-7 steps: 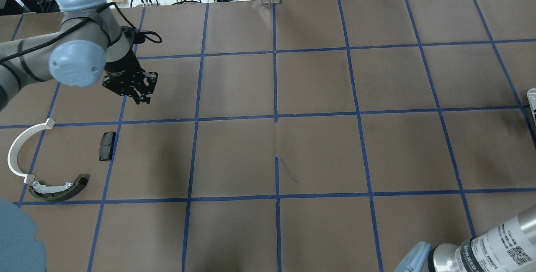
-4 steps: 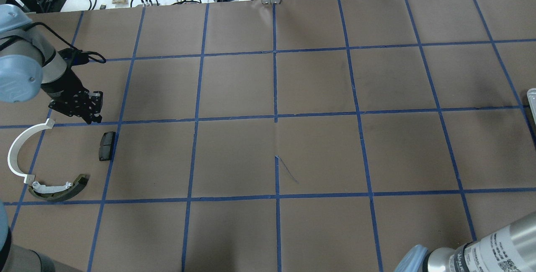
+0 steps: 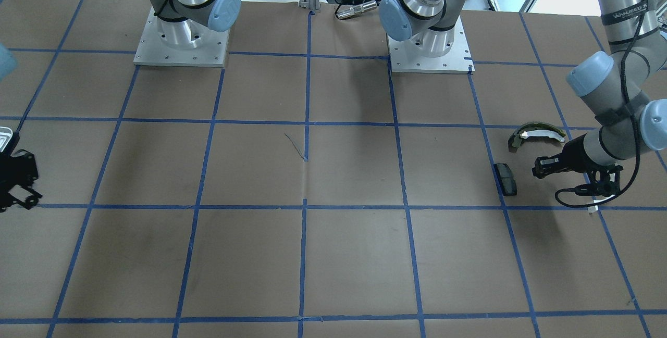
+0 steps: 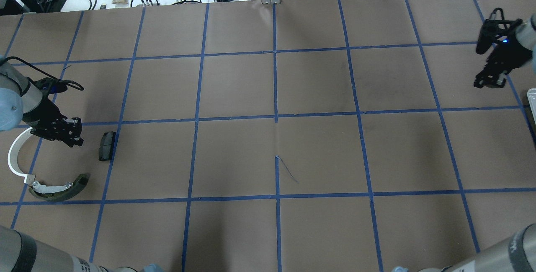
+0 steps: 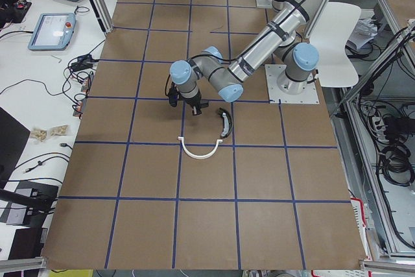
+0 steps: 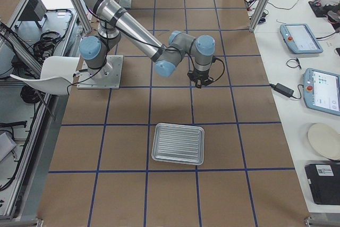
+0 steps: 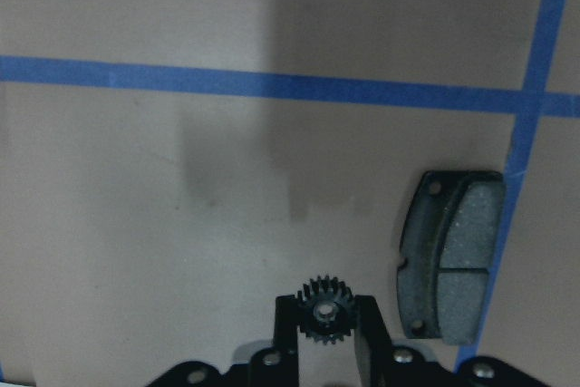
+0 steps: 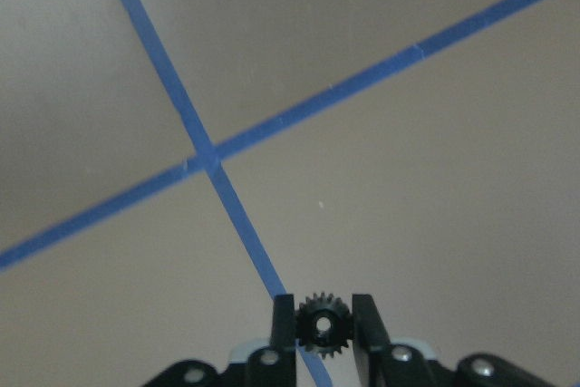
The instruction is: Place bearing gear from tray to pile
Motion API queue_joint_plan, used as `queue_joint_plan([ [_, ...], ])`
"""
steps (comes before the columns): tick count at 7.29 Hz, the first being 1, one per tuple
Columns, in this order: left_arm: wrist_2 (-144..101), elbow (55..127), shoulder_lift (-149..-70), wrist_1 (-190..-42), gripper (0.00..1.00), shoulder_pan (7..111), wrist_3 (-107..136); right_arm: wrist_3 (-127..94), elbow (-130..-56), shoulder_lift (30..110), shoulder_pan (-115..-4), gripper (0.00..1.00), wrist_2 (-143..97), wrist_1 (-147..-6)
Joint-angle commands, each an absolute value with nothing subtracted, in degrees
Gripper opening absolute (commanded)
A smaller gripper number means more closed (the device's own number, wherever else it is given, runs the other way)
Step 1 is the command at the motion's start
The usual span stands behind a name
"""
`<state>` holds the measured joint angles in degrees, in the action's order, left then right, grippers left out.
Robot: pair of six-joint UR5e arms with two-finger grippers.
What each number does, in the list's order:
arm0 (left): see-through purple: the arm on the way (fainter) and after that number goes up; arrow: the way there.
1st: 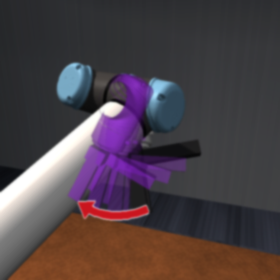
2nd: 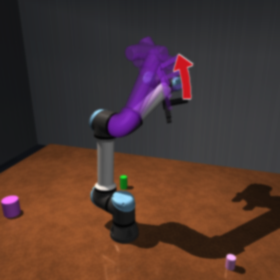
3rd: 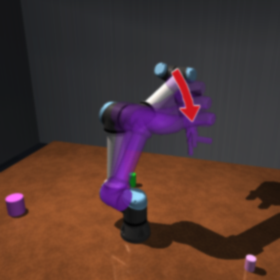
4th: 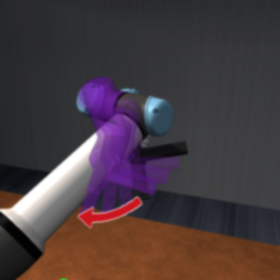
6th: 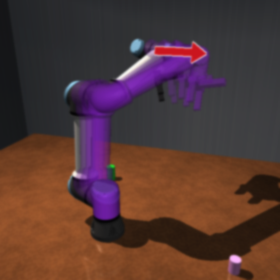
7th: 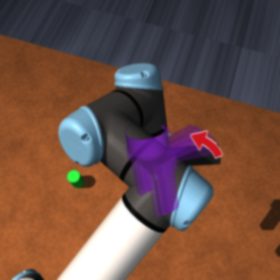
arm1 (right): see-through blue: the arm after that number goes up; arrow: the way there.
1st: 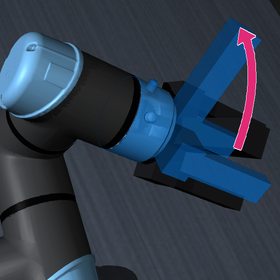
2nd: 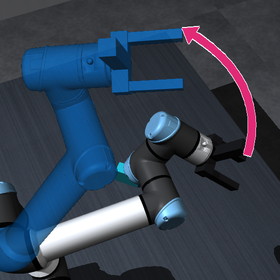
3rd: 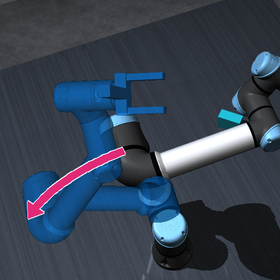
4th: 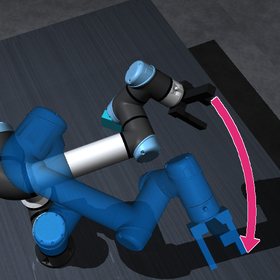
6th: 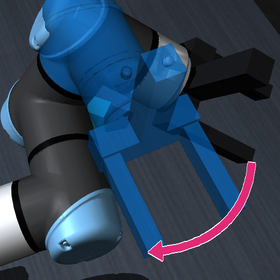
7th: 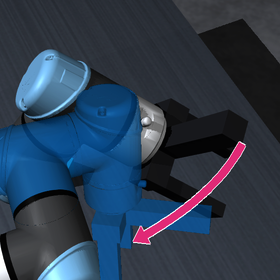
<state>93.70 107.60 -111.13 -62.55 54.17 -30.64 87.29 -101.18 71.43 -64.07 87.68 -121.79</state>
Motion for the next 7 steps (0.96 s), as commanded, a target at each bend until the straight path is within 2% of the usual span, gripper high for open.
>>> queue_joint_plan([
  [1,93.8,107.8,-112.8,-60.6,0.0,53.7,-31.2,63.7,-103.1,73.8,-78.5,0.0,88.2,-122.3],
  [2,94.4,107.8,-113.0,-60.7,0.17,53.7,-31.5,51.9,-103.3,74.5,-85.1,0.0,88.1,-122.3],
  [3,95.5,107.8,-113.1,-60.6,0.99,53.7,-31.5,37.0,-102.9,74.2,-91.3,0.0,87.6,-122.9],
  [7,95.1,106.3,-110.7,-63.9,1.0,55.5,-31.1,-4.8,-102.7,68.5,-113.3,0.0,87.2,-131.6],
])
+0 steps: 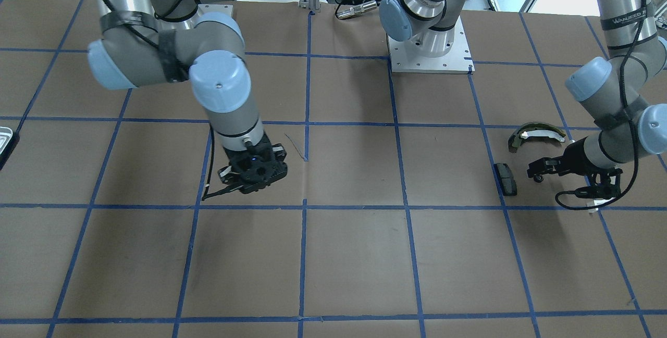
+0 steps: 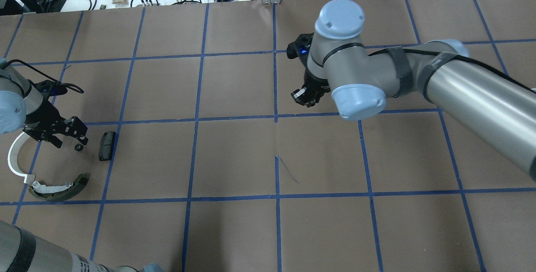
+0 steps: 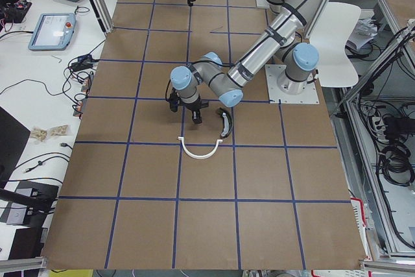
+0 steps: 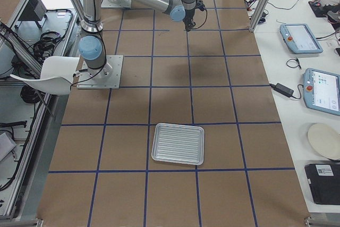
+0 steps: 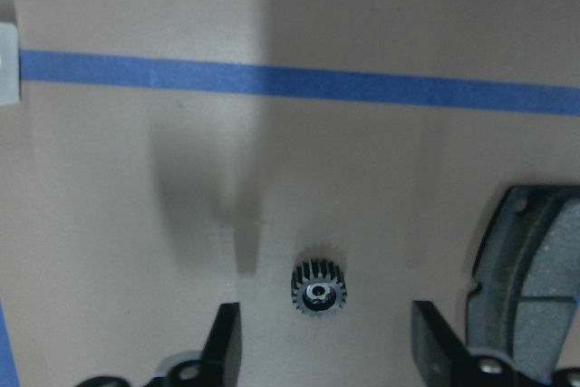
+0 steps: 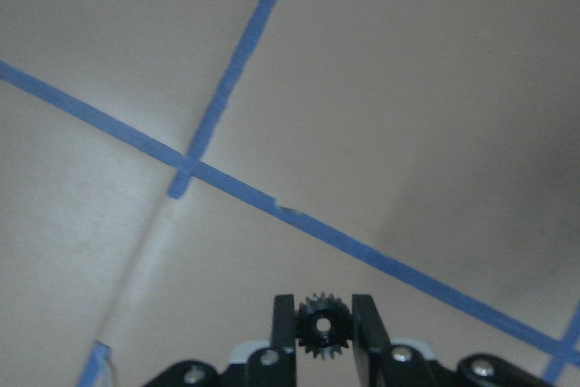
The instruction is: Place bearing gear from tray to pile
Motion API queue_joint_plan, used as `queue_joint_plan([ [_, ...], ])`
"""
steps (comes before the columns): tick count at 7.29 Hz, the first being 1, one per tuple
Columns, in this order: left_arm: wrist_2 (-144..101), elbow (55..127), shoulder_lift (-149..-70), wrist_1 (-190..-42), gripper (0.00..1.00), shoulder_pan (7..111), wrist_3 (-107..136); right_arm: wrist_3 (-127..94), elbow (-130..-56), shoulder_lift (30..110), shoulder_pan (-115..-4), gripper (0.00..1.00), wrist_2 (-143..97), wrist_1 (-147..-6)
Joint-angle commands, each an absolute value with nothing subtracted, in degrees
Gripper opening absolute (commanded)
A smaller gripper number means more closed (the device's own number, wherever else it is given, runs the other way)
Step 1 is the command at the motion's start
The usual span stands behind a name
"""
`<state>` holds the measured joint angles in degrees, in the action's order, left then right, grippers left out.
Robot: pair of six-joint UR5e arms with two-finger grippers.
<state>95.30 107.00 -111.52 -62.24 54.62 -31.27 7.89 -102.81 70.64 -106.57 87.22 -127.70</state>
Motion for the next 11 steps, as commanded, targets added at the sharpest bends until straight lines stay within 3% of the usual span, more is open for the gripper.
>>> queue_joint_plan([
  [1,95.1,105.0,-109.4,-66.2,1.0,58.0,-30.5,-10.7,-102.7,66.0,-116.4,0.0,87.4,-133.1],
  [2,95.1,103.0,-108.2,-69.4,1.0,61.1,-28.4,-13.0,-102.9,64.5,-117.3,0.02,87.3,-133.9],
  [3,95.1,101.6,-107.1,-70.7,1.0,64.0,-25.1,-14.1,-103.2,63.3,-117.6,0.62,87.2,-134.0],
  [4,94.7,101.4,-106.4,-71.4,1.0,65.9,-24.9,-13.9,-102.7,62.9,-117.5,0.89,87.1,-133.8],
  [5,95.4,101.2,-106.5,-72.1,1.0,67.4,-24.7,-12.1,-101.4,63.6,-115.8,1.0,87.2,-133.6],
  [8,94.1,100.7,-105.8,-72.3,1.0,75.5,-15.4,-4.6,-92.7,69.1,-106.3,1.0,87.6,-118.4],
  [11,90.3,101.2,-106.8,-69.9,1.0,90.6,-1.2,4.2,-91.8,79.4,-93.9,1.0,87.6,-107.3],
])
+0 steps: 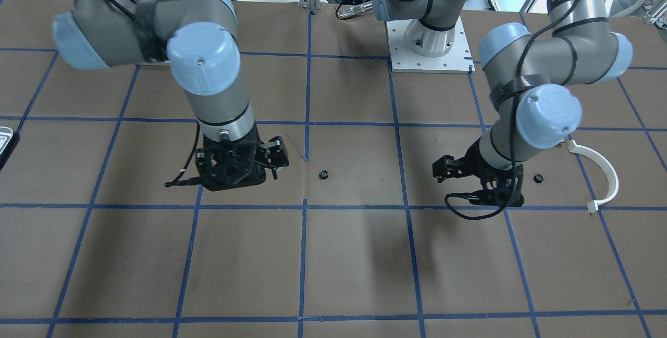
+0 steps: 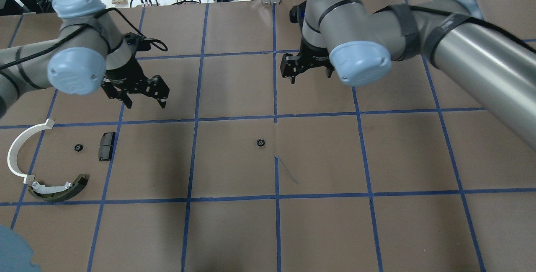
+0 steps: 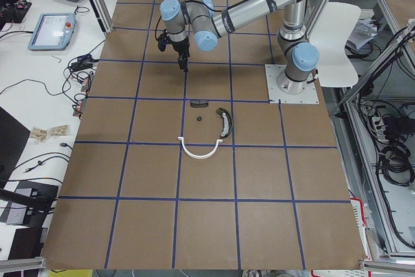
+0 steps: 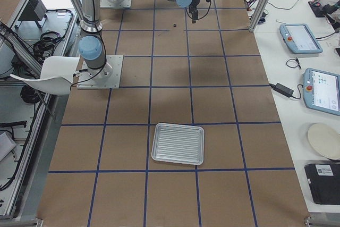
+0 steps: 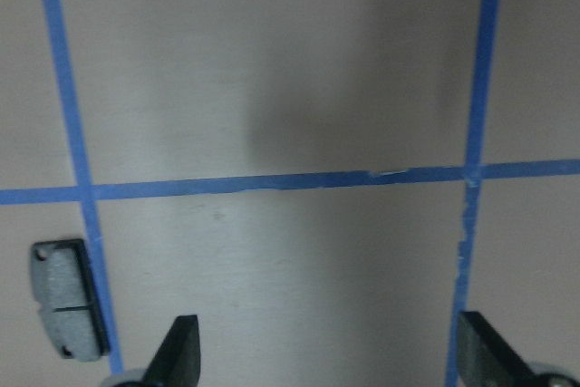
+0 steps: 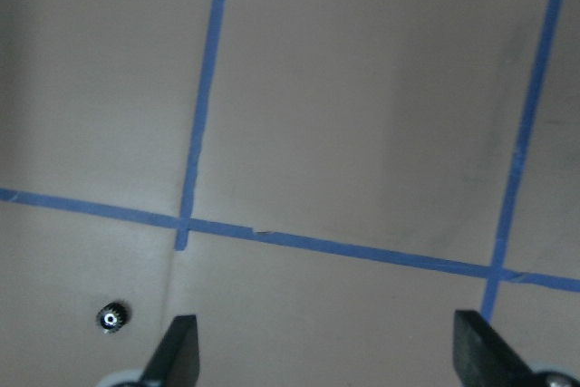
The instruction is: Place bearing gear from tray to pile
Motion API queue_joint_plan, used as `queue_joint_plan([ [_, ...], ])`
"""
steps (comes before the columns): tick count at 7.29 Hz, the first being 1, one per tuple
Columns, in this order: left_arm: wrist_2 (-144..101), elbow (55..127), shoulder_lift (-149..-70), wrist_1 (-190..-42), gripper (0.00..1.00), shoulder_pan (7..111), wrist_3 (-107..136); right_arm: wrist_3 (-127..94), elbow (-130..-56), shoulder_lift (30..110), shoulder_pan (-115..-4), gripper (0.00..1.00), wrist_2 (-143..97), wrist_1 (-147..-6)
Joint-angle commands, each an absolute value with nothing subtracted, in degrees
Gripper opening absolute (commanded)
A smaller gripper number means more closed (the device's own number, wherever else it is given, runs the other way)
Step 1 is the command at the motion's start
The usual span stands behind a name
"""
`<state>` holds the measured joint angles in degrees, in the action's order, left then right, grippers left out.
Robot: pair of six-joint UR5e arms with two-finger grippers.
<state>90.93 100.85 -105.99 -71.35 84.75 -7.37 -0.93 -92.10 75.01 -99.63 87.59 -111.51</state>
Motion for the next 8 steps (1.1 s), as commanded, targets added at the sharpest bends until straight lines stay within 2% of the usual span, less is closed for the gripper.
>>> queue_joint_plan([
  [1,89.1,101.7,-107.1,-67.3,1.0,95.4,1.8,5.0,-91.9,84.2,-89.6,1.0,87.6,-102.2],
  [3,88.9,103.7,-107.7,-62.8,1.0,101.4,7.4,4.8,-92.0,91.5,-88.1,1.0,88.7,-94.5],
  [5,89.3,105.3,-110.6,-56.4,1.0,106.4,11.5,5.4,-93.2,95.6,-88.6,1.0,91.3,-96.0],
  [6,88.9,105.2,-112.0,-54.9,1.0,107.2,14.0,6.3,-93.0,94.1,-88.4,1.0,91.3,-97.0],
  [8,89.0,105.2,-114.2,-54.4,1.0,109.9,14.6,5.8,-86.8,87.2,-88.4,1.0,91.5,-96.6],
])
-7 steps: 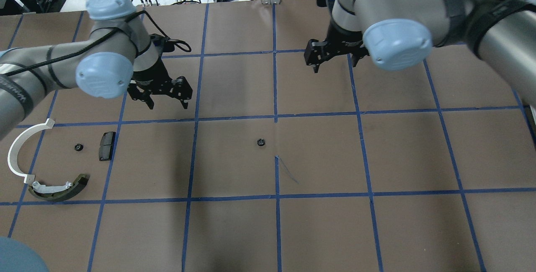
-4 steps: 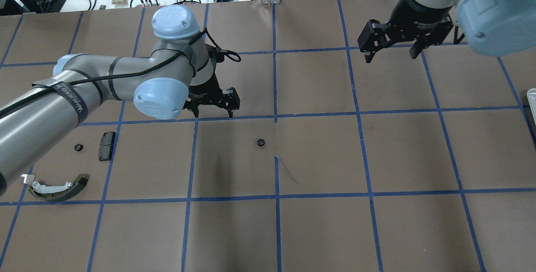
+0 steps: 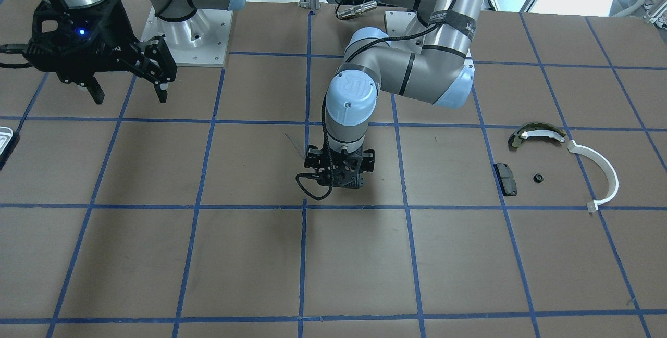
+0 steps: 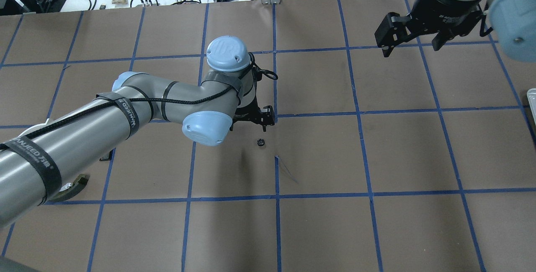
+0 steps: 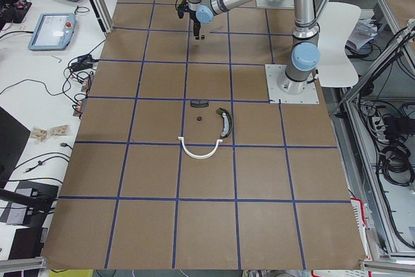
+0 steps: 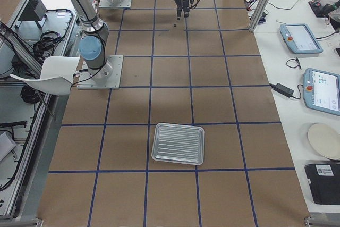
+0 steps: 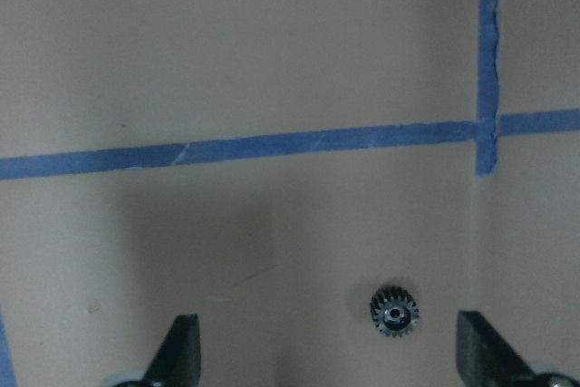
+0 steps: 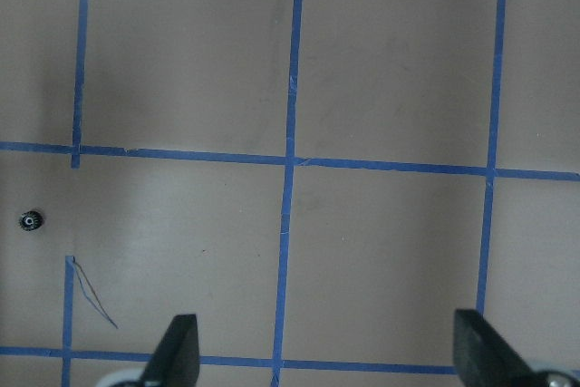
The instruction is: Place bearing gear from tray to pile
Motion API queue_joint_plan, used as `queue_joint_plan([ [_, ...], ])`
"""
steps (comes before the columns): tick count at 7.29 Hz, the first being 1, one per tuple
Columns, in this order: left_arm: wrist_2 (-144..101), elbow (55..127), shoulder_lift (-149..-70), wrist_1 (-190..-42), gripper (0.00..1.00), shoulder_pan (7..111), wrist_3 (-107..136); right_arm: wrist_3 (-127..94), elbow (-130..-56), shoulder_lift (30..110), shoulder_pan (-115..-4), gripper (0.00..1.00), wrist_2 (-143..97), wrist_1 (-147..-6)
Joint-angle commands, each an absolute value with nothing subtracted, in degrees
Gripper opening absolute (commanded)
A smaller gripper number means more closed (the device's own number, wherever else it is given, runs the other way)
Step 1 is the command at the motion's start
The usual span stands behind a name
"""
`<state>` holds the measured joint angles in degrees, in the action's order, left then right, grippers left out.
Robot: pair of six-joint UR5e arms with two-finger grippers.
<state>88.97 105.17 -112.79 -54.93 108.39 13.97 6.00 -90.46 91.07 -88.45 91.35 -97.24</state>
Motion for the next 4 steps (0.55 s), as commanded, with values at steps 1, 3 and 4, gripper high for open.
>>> queue_joint_plan([
  [1,88.9,105.3,-115.3,-53.3,0.95,110.1,14.7,4.9,-85.8,86.5,-89.0,1.0,90.7,-94.8],
  [3,88.9,105.8,-116.5,-52.7,0.78,111.4,15.3,-0.8,-85.9,86.5,-90.3,1.0,91.1,-94.5],
  [4,88.9,106.1,-116.4,-52.9,0.62,111.4,15.3,-1.1,-85.9,86.5,-90.8,1.0,91.4,-94.3],
])
